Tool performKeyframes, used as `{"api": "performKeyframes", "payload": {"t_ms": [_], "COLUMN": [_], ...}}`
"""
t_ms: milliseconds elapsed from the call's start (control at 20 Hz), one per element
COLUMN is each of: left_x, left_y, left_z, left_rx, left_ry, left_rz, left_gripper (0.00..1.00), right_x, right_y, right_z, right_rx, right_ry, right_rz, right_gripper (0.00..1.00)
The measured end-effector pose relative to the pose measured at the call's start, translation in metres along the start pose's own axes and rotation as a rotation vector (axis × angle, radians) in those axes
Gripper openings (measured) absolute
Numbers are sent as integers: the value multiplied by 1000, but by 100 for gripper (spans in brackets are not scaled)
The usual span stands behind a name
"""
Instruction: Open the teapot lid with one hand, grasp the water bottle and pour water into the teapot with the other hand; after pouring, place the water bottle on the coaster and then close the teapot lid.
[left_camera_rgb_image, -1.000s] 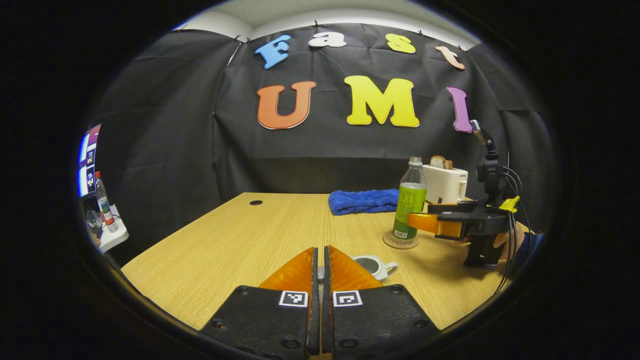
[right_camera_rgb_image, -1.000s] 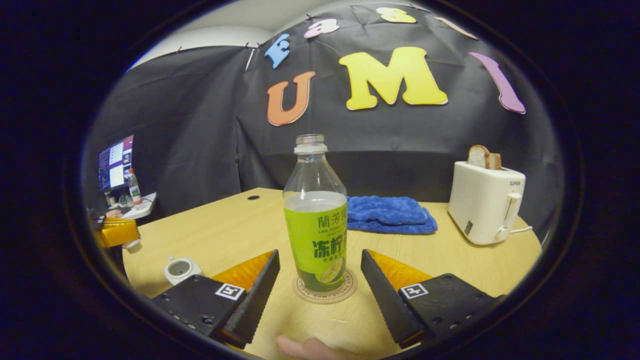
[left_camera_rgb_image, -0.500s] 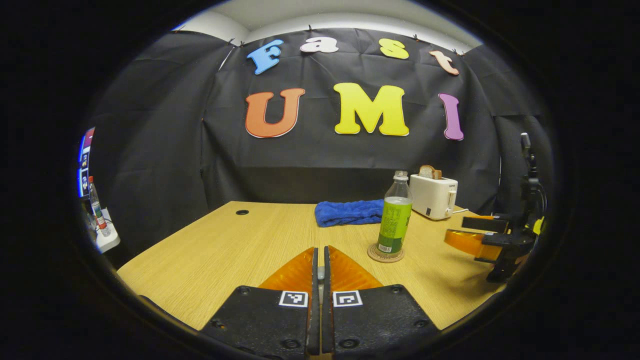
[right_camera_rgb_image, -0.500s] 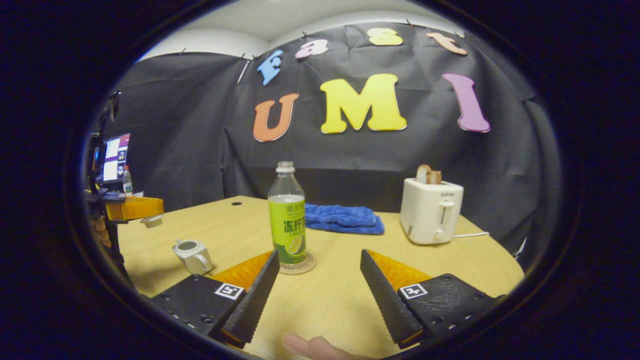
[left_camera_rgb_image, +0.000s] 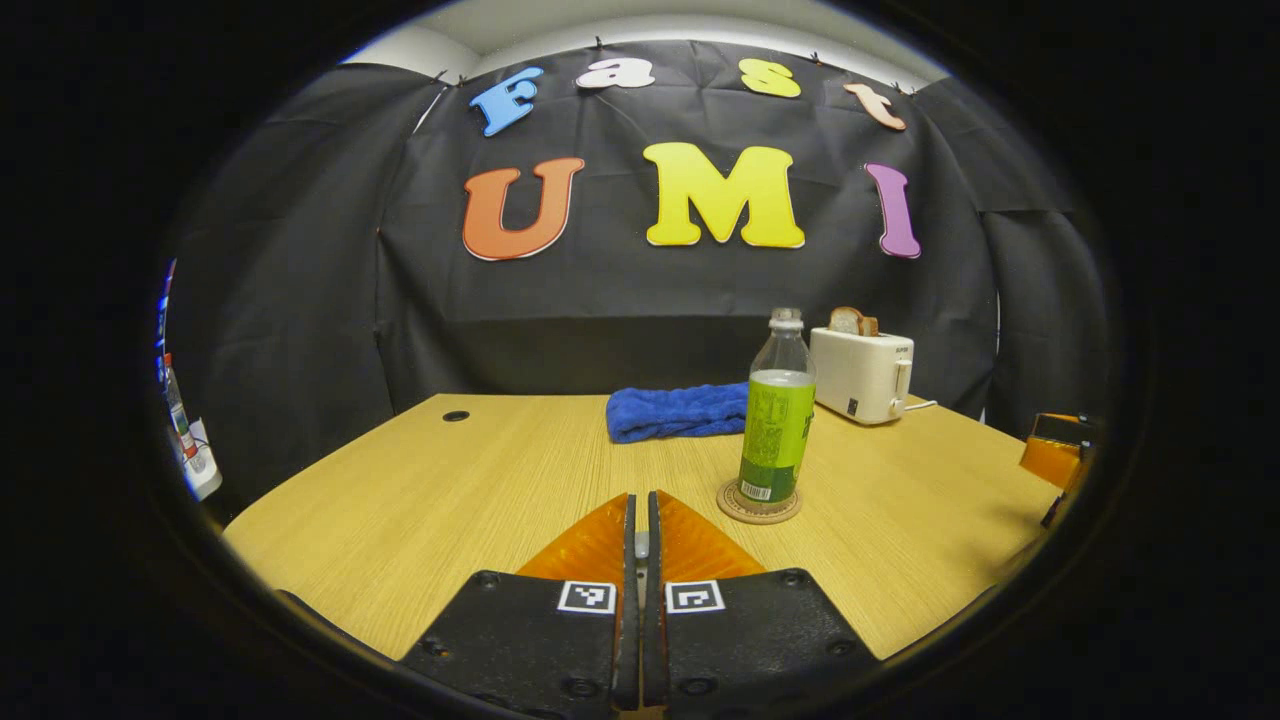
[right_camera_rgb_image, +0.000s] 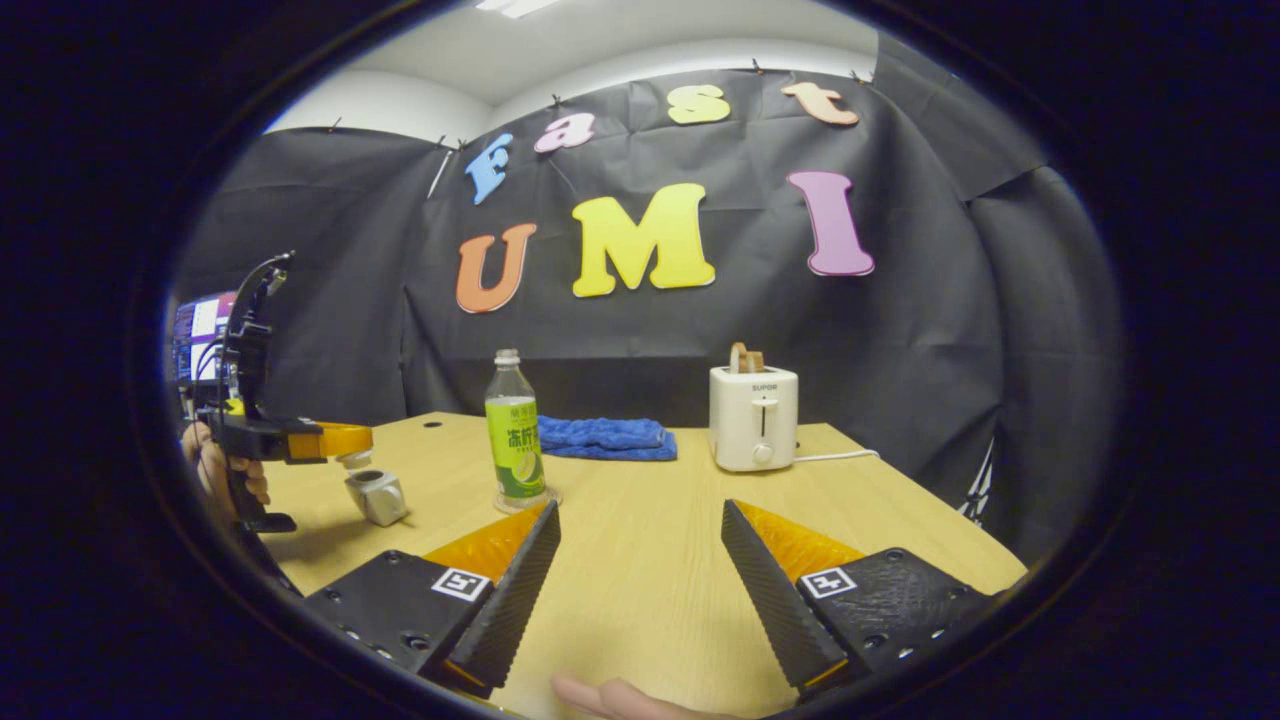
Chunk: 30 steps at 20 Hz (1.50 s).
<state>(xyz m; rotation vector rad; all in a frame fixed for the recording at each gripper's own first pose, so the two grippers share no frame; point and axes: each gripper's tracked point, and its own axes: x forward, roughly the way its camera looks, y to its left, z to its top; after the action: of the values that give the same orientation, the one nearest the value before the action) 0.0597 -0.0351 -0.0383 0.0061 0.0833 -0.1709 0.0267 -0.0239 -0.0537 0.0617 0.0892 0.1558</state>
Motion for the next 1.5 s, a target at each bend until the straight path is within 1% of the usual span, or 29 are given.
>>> {"api": "performKeyframes", "payload": {"t_ms": [100,200,300,350,400,450,600,650,750,800,850,900,950,1000,1050,1150,1300,1350,1400,1450,1500], "left_x": [4,5,8,8,10,11,12,12,15,16,16,16,16,15,14,8,-6,-12,-20,-27,-36], "left_y": [-1,2,3,4,5,7,9,9,9,6,4,6,6,7,8,6,4,3,2,-3,-7], "left_z": [-12,-10,-10,-10,-9,-9,-14,-14,-18,-21,-23,-21,-22,-22,-22,-18,-11,-7,-3,1,7], "left_rx": [-5,7,6,12,20,21,7,6,4,-3,-5,0,1,2,2,1,-9,-15,-19,-24,-24], "left_ry": [22,0,2,4,4,2,5,2,15,26,34,27,35,41,41,35,22,16,8,-1,-22], "left_rz": [6,20,28,34,42,47,51,51,50,40,38,42,46,59,67,63,57,52,48,26,4], "left_gripper": [5,4,5,5,5,5,5,6,7,10,15,22,22,28,31,35,43,49,60,64,75], "right_x": [-6,-7,-8,-8,-8,-8,-7,-7,-8,-8,-9,-10,-11,-12,-14,-16,-19,-21,-22,-24,-26], "right_y": [-2,-5,-5,-5,-5,-6,-5,-3,0,2,3,4,4,6,7,9,11,10,8,4,4], "right_z": [-10,-20,-28,-30,-30,-31,-35,-35,-37,-37,-38,-37,-36,-35,-34,-31,-26,-24,-20,-17,-10], "right_rx": [3,6,20,33,43,49,60,62,56,51,47,45,47,51,52,44,45,49,58,67,71], "right_ry": [21,45,67,72,73,73,87,87,92,93,95,95,96,95,93,89,86,85,85,88,80], "right_rz": [2,1,4,8,9,9,10,12,17,19,19,18,17,18,18,10,-4,-19,-45,-83,-115], "right_gripper": [96,97,97,97,94,97,96,94,94,97,97,97,97,97,97,97,96,96,97,97,97]}}
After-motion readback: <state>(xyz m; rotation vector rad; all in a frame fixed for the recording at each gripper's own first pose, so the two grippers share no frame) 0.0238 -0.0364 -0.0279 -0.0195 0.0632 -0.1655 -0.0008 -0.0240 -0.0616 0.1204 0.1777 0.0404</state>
